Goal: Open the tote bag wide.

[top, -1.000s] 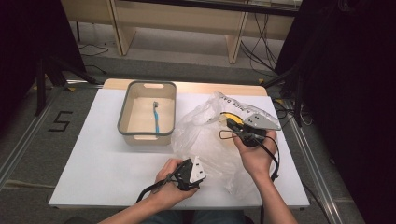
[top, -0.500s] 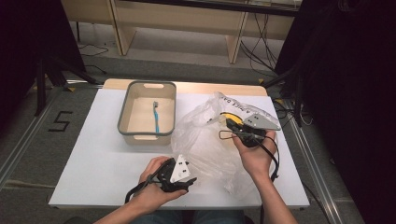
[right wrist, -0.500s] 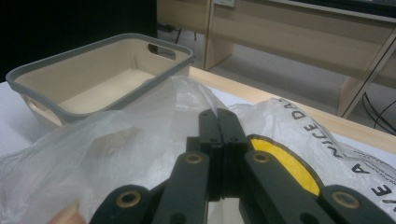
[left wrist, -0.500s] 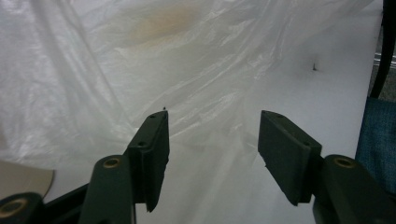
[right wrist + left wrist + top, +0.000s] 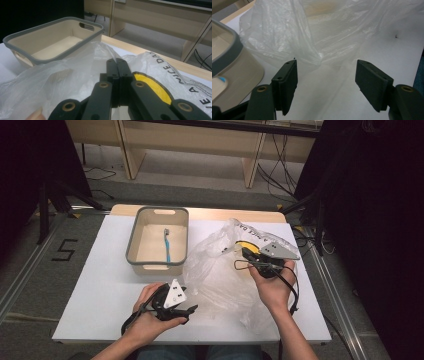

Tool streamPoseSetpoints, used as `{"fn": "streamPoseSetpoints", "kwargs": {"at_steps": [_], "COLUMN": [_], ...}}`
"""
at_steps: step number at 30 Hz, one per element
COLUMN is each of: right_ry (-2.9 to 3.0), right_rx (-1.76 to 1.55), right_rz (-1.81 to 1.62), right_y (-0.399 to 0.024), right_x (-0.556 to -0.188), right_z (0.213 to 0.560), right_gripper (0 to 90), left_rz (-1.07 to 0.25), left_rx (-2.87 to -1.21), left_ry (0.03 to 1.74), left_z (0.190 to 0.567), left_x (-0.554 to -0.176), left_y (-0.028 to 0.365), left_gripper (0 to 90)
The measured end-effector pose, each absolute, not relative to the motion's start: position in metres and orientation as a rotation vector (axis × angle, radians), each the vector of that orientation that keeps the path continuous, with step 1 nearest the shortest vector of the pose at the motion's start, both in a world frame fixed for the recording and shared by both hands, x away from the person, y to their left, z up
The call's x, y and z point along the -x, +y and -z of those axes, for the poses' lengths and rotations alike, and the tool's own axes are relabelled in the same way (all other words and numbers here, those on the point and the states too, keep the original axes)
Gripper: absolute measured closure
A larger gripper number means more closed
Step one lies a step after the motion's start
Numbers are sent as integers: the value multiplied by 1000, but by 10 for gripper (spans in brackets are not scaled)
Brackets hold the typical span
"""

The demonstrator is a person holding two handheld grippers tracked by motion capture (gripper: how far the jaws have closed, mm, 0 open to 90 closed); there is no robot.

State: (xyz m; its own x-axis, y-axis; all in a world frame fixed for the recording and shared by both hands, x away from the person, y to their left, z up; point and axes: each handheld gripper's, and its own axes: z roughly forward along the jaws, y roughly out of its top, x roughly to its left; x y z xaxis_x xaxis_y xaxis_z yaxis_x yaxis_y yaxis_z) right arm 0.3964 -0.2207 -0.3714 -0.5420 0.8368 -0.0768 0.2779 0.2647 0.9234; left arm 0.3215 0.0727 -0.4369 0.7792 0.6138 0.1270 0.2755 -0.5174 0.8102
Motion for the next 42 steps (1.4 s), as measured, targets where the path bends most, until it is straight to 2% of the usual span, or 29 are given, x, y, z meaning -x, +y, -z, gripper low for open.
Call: {"fn": "streamPoseSetpoints", "kwargs": {"at_steps": [19,27,42], "right_ry": [1971,1966,1958], "right_rx": [-1009,-1010,-1024], "right_rz": [-1272,-1276,-1277], "right_y": [-220,-222,-224], "right_x": [-396,-396,-396], "right_z": [371,371,372], "right_gripper": [900,900,900], "left_rz": [-557,-589,-614], "left_rx": [-2070,-2015,-1956], "left_ry": [753,806,861], "left_z": [434,420,417], "left_x": [-323,-331,-338], "left_y": [104,123,137], "left_gripper": [296,308,318]}}
